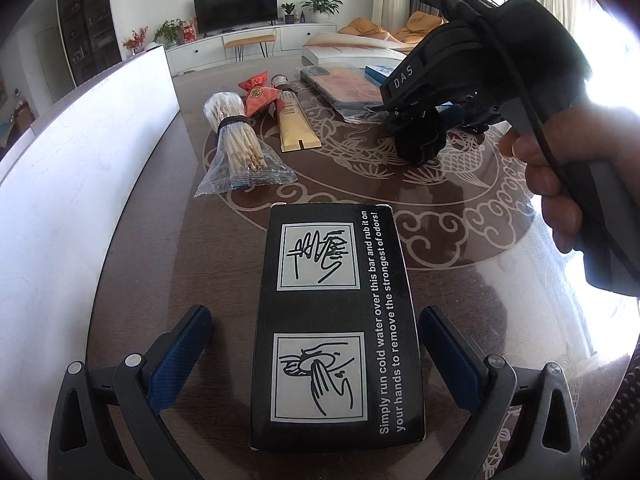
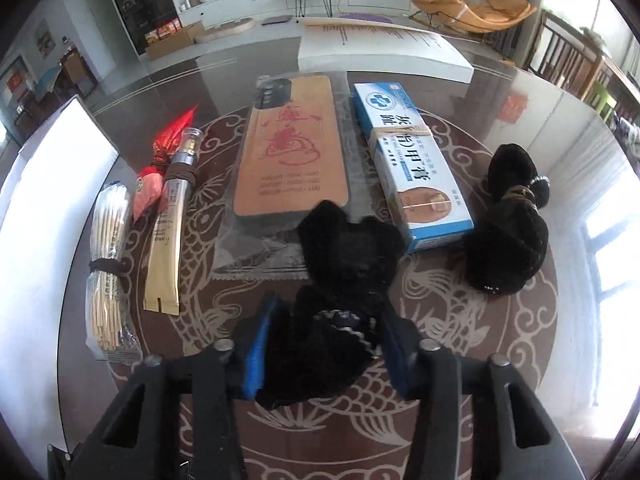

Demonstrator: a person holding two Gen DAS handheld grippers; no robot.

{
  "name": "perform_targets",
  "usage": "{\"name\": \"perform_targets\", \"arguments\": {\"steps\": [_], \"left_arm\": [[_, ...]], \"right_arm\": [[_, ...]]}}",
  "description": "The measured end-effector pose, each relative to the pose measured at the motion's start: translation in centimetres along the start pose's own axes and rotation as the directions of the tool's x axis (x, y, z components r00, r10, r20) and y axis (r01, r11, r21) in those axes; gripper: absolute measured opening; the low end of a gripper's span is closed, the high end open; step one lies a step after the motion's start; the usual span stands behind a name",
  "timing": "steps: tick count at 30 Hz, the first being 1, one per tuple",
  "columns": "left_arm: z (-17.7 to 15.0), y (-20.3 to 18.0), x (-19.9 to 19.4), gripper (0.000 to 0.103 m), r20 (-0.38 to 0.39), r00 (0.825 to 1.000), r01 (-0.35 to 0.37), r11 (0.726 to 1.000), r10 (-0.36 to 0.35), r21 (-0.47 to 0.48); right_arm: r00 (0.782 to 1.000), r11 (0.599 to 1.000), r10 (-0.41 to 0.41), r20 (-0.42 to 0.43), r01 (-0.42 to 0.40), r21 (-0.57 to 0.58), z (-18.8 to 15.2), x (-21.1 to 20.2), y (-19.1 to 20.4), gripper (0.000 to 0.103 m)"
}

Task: Organize objects
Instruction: 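Grasp a black fuzzy plush item with the right tool while the left tool holds the box, then carry the box and plush into the white bin and open both tools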

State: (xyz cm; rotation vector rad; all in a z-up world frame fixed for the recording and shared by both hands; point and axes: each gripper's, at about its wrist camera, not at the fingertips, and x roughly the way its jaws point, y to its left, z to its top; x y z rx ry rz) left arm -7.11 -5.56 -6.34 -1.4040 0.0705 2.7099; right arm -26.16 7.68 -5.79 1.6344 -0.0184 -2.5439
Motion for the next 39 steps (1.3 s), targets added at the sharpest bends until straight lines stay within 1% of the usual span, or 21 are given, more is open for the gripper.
{"name": "perform_targets", "arguments": {"steps": [1,3,7,10,11,13,14,15,16,17,18,19,23,25,27,29,32,34,35,37,39], "left_arm": [[0.0,0.0,0.0,0.103,0.000,1.000,0.000,1.000,0.000,0.000],[0.0,0.0,-0.1,0.103,0.000,1.000,0.000,1.000,0.000,0.000],[0.0,0.0,0.0,0.103,-0.001,1.000,0.000,1.000,0.000,0.000],[0.2,-0.1,-0.1,0.103,-0.012,1.000,0.004,1.000,-0.004,0.009],[0.3,-0.1,-0.1,0.103,-0.031,0.999,0.016,1.000,-0.016,0.027],[0.6,0.0,-0.1,0.103,-0.055,0.998,0.031,0.999,-0.028,0.042],[0.6,0.0,-0.1,0.102,-0.050,0.998,0.030,0.999,-0.028,0.041],[0.5,0.1,-0.5,0.084,-0.025,1.000,0.015,0.999,-0.014,0.037],[0.5,0.2,-0.8,0.061,0.001,1.000,0.028,0.999,-0.028,0.031],[0.5,0.2,-1.1,0.058,0.012,1.000,0.028,0.999,-0.028,0.029],[0.2,0.3,-1.2,0.058,0.021,1.000,0.012,1.000,-0.012,0.022],[0.0,0.5,-1.5,0.058,0.038,0.999,0.015,1.000,-0.016,0.010],[-0.9,2.0,-4.9,0.058,0.090,0.994,0.065,0.996,-0.060,-0.054],[-0.9,3.5,-8.2,0.058,0.137,0.985,0.115,0.989,-0.102,-0.093],[-0.6,5.7,-11.8,0.058,0.194,0.975,0.136,0.983,-0.111,-0.125],[-0.2,8.5,-15.0,0.058,0.245,0.967,0.105,0.983,-0.066,-0.149],[-0.1,13.4,-17.5,0.058,0.259,0.964,-0.011,0.978,0.066,-0.208],[-0.6,17.1,-17.8,0.058,0.231,0.960,-0.093,0.960,0.157,-0.265],[-1.0,19.0,-17.6,0.058,0.200,0.961,-0.126,0.945,0.192,-0.301],[-2.0,22.8,-17.1,0.058,0.135,0.967,-0.150,0.912,0.216,-0.383],[-3.2,25.8,-16.2,0.059,0.054,0.971,-0.186,0.871,0.235,-0.455]], "right_arm": [[1.000,1.000,0.025,0.011,-0.025,-0.003,-0.7,-0.4,0.0,0.040],[0.999,0.999,0.029,0.040,-0.028,-0.021,-2.6,-1.4,-0.4,0.040],[0.998,0.999,0.034,0.055,-0.032,-0.040,-8.2,-3.7,-2.2,0.040],[0.995,0.998,0.055,0.080,-0.054,-0.015,-12.9,-5.9,-3.8,0.040],[0.995,0.998,0.056,0.087,-0.056,-0.006,-14.3,-6.6,-4.2,0.040],[0.993,0.998,0.065,0.098,-0.067,0.015,-16.5,-7.7,-5.0,0.040],[0.992,0.996,0.075,0.101,-0.078,0.031,-17.5,-8.2,-5.4,0.040],[0.991,0.995,0.086,0.107,-0.092,0.049,-18.3,-8.6,-5.8,0.040],[0.989,0.992,0.096,0.115,-0.104,0.066,-19.0,-9.1,-6.2,0.040],[0.987,0.990,0.104,0.122,-0.114,0.079,-19.7,-9.5,-6.6,0.040],[0.986,0.989,0.111,0.124,-0.122,0.089,-19.8,-9.7,-6.8,0.040],[0.985,0.987,0.117,0.125,-0.129,0.094,-20.0,-10.0,-6.8,0.040],[0.988,0.991,0.113,0.105,-0.120,0.055,-20.3,-10.7,-5.3,0.040],[0.986,0.992,0.123,0.110,-0.126,0.021,-20.0,-11.7,-3.7,0.040],[0.976,0.986,0.168,0.135,-0.167,-0.022,-19.0,-13.3,-1.1,0.040],[0.957,0.970,0.241,0.161,-0.230,-0.082,-17.3,-15.2,2.4,0.040],[0.909,0.914,0.384,0.160,-0.351,-0.202,-14.9,-17.9,9.1,0.040],[0.873,0.865,0.467,0.139,-0.419,-0.275,-13.6,-19.1,13.7,0.040],[0.861,0.843,0.495,0.119,-0.441,-0.309,-13.1,-19.3,16.1,0.040],[0.847,0.806,0.526,0.077,-0.468,-0.362,-12.6,-19.2,20.6,0.040],[0.845,0.782,0.533,0.034,-0.477,-0.401,-12.9,-18.6,24.4,0.040]]}}
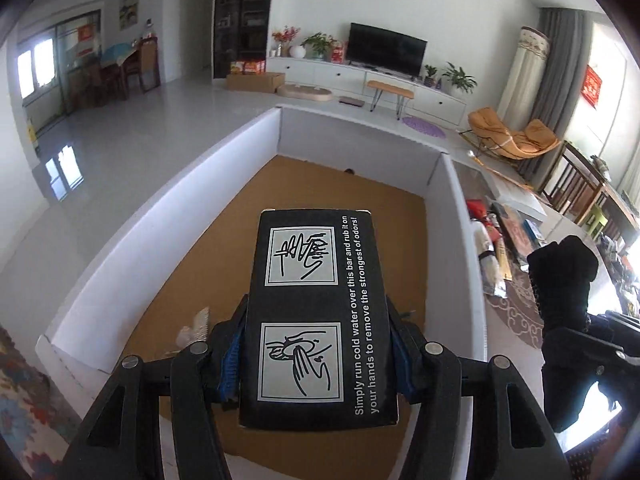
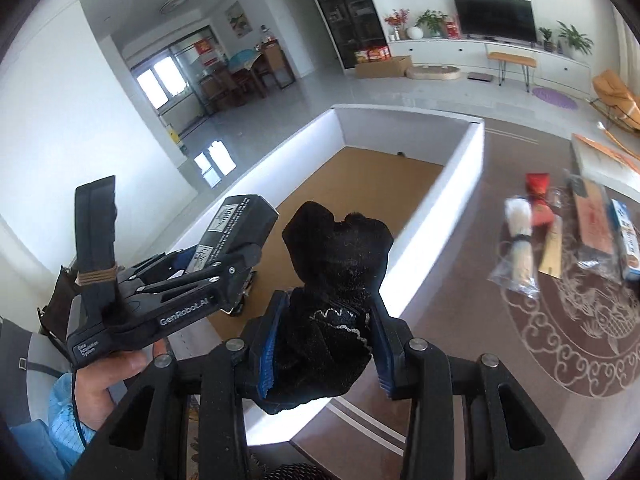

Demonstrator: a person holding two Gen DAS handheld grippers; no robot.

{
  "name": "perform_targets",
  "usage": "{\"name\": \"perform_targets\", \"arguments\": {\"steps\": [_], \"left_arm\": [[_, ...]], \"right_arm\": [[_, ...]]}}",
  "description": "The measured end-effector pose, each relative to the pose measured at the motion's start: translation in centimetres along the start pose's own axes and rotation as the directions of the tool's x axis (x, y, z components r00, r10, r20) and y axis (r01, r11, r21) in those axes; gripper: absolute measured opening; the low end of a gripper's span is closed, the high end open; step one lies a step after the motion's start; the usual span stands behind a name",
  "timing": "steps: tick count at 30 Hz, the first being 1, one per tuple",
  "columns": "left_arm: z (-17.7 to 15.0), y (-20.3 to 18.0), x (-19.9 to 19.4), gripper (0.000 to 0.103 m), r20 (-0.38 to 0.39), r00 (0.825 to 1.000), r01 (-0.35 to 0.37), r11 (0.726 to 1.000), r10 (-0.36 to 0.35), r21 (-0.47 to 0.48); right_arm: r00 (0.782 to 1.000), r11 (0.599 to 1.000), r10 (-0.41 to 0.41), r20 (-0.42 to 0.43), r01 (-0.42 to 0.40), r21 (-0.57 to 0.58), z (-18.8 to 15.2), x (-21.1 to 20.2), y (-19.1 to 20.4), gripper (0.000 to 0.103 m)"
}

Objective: Organize objects

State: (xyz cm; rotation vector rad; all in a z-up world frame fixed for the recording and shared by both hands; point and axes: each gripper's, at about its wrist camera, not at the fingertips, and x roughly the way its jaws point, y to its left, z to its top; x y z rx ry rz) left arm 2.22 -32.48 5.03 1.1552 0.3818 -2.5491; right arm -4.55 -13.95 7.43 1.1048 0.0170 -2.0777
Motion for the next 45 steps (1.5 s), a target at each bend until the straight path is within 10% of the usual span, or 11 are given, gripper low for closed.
{"name": "perform_targets", "arguments": {"steps": [2,4,11,19,23,28,37,45], "left_arm": [[-0.3,2.3,1.2,0.059,-0.044,0.996,-0.084,0.995,0.082,-0.046],[-0.6,3.5,1.8,0.064,-0.059,0.989,-0.141,0.988,0.137,-0.067],[-1.3,0.9,0.3,0.081,0.061,0.984,-0.166,0.986,0.167,-0.033],[-3.1,-12.5,-3.9,0.092,0.149,0.973,0.144,0.966,-0.178,0.213],[-6.3,-19.8,-4.3,0.102,0.055,0.937,0.310,0.890,-0.346,0.333],[-10.6,-26.8,0.3,0.102,-0.099,0.930,0.363,0.844,-0.353,0.395],[-11.8,-29.6,7.2,0.102,-0.079,0.976,0.217,0.855,-0.204,0.470],[-11.5,-29.1,9.8,0.102,-0.127,0.979,0.199,0.878,-0.159,0.435]], "right_arm": [[1.000,0.999,0.003,-0.023,-0.004,-0.034,0.1,2.3,2.3,0.045],[0.998,0.998,-0.014,-0.063,0.010,-0.061,-0.1,4.2,3.7,0.080],[0.976,0.978,-0.191,0.102,0.198,-0.061,-2.5,0.5,1.2,0.094],[0.819,0.825,-0.561,0.124,0.539,0.172,-8.2,-4.8,-13.4,0.101],[0.753,0.720,-0.658,-0.012,0.633,0.285,-12.9,-5.9,-21.7,0.101],[0.682,0.622,-0.726,-0.083,0.704,0.344,-17.5,-7.3,-26.4,0.101],[0.707,0.661,-0.706,-0.040,0.678,0.320,-17.6,-7.5,-25.5,0.101],[0.762,0.696,-0.644,-0.066,0.620,0.363,-17.9,-7.5,-26.7,0.101]]}}
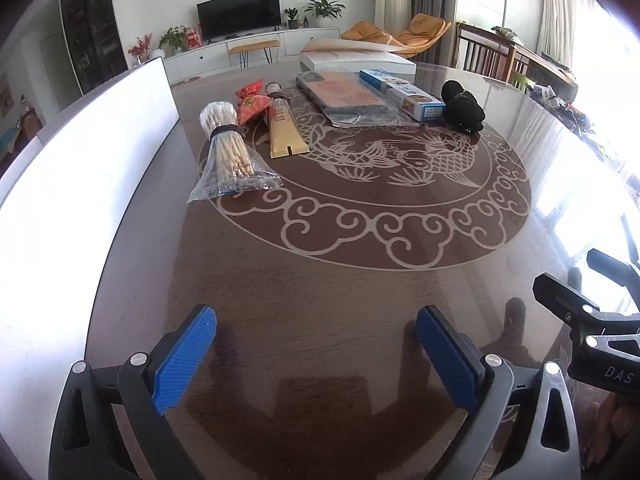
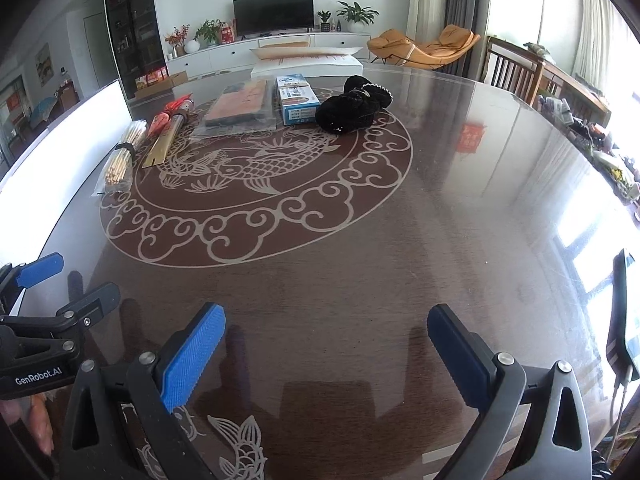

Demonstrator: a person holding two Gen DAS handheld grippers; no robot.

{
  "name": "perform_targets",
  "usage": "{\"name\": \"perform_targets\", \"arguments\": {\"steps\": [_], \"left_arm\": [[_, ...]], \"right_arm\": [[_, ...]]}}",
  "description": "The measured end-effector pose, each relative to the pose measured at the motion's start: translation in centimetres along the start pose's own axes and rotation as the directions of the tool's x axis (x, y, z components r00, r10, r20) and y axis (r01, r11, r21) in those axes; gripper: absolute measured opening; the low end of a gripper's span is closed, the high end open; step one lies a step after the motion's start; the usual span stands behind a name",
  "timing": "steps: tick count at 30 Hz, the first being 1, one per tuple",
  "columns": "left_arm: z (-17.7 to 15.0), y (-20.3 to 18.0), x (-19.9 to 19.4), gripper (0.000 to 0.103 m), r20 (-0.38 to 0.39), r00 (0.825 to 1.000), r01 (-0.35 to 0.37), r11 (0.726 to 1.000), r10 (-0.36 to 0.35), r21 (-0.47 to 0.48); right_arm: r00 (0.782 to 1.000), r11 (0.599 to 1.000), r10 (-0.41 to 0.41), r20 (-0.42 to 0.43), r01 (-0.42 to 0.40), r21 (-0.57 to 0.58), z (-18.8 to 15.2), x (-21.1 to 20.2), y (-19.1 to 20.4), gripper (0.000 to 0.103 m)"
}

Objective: Organize objects

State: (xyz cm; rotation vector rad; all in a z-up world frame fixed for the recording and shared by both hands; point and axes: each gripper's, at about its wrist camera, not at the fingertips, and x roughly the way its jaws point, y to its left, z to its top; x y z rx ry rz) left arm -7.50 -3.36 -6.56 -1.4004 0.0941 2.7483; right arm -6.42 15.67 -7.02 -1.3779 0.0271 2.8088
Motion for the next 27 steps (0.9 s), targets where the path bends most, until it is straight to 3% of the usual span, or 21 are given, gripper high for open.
{"name": "perform_targets", "arguments": {"steps": [27], "left_arm": [[0.01,0.37,0.47,0.103,0.004,1.000,0.000,0.999,0.000,-0.037]], "right_arm": [[0.999,1.000,-0.007,-0.042,0.007,-0.016,0.08,0.62,0.31,0.103]]}}
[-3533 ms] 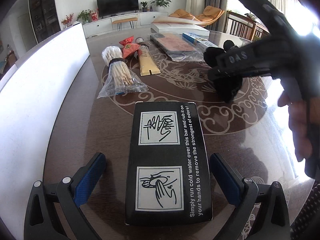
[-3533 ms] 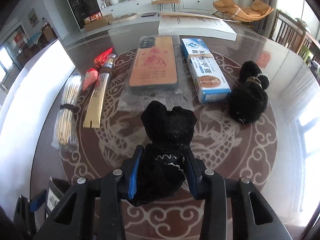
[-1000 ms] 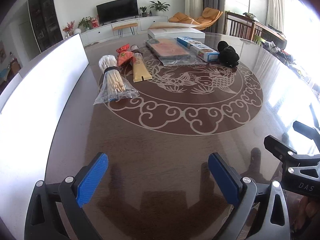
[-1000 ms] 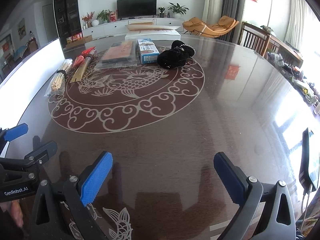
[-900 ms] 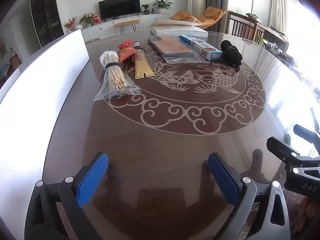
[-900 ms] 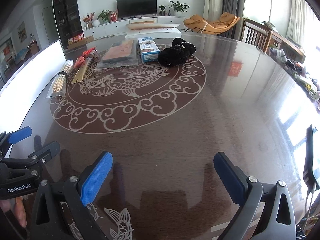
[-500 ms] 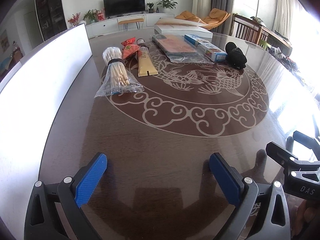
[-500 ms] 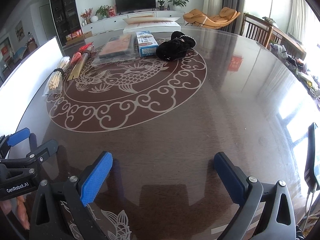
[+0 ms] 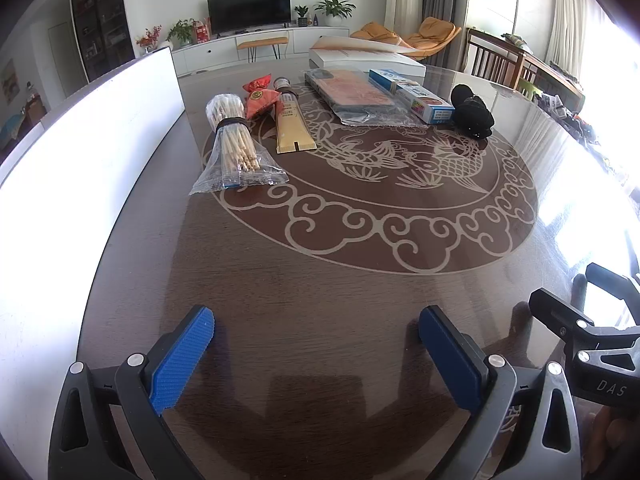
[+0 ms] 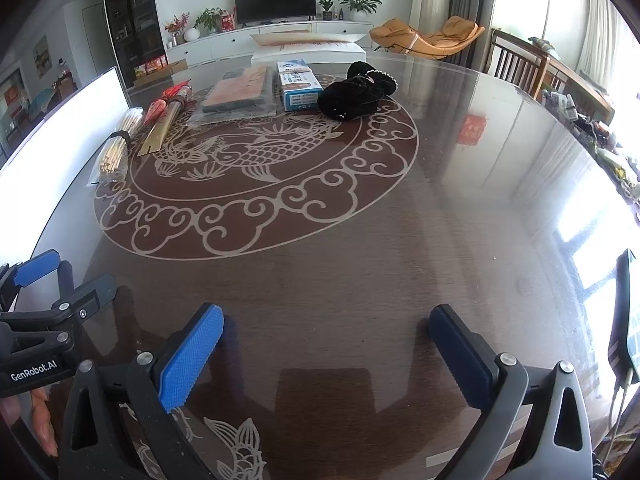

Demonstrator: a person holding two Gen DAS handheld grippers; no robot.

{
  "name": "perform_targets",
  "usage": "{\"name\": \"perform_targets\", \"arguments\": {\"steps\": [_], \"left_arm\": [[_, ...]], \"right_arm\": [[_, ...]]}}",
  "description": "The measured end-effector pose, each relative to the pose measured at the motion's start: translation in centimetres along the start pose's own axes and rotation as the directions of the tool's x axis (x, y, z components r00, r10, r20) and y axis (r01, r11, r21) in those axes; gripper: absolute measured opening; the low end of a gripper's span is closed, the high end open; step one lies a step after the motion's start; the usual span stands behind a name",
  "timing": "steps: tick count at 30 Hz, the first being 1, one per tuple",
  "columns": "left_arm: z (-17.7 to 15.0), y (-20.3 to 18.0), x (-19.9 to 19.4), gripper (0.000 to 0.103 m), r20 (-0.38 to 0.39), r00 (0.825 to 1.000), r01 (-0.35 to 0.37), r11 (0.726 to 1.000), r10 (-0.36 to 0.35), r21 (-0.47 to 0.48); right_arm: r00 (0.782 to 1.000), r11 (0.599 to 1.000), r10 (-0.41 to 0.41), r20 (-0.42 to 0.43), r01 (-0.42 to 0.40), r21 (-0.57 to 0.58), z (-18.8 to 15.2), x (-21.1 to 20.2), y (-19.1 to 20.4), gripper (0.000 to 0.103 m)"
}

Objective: Organize objects

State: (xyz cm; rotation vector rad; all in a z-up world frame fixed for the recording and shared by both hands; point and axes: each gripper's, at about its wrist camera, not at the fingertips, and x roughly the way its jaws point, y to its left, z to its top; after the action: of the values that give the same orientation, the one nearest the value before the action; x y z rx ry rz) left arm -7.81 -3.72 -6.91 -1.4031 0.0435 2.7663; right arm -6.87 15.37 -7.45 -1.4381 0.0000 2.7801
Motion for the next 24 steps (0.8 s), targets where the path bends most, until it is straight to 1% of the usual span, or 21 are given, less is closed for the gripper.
{"name": "perform_targets", "arguments": {"steps": [7,13,18,21,23,24], "left_arm": [[0.0,0.0,0.0,0.103,0.000,1.000,0.000,1.000,0.000,0.000],[0.0,0.0,0.0,0.103,0.000,1.000,-0.001,1.000,0.001,0.000],[0.0,0.0,0.0,0.103,0.000,1.000,0.000,1.000,0.000,-0.001],[0.0,0.0,0.0,0.103,-0.002,1.000,0.000,1.000,0.000,0.000],[0.5,0.1,0.0,0.103,-0.036,0.999,0.009,1.000,-0.009,0.008],[1.0,0.4,-0.4,0.101,-0.028,1.000,0.008,1.000,-0.008,-0.005]], "right_arm": [[1.000,1.000,0.002,-0.002,-0.002,-0.001,0.0,0.0,0.0,0.103],[1.000,0.999,0.017,-0.023,-0.017,-0.026,0.1,0.0,-0.5,0.103],[1.000,1.000,-0.013,-0.017,0.013,0.017,0.1,0.0,-2.2,0.103],[1.000,0.999,-0.024,-0.006,0.024,0.027,0.1,0.0,-2.3,0.103],[1.000,0.999,-0.024,-0.002,0.024,0.029,0.1,0.0,-2.3,0.103],[1.000,0.999,-0.024,-0.001,0.024,0.029,0.1,0.0,-2.3,0.103]]}}
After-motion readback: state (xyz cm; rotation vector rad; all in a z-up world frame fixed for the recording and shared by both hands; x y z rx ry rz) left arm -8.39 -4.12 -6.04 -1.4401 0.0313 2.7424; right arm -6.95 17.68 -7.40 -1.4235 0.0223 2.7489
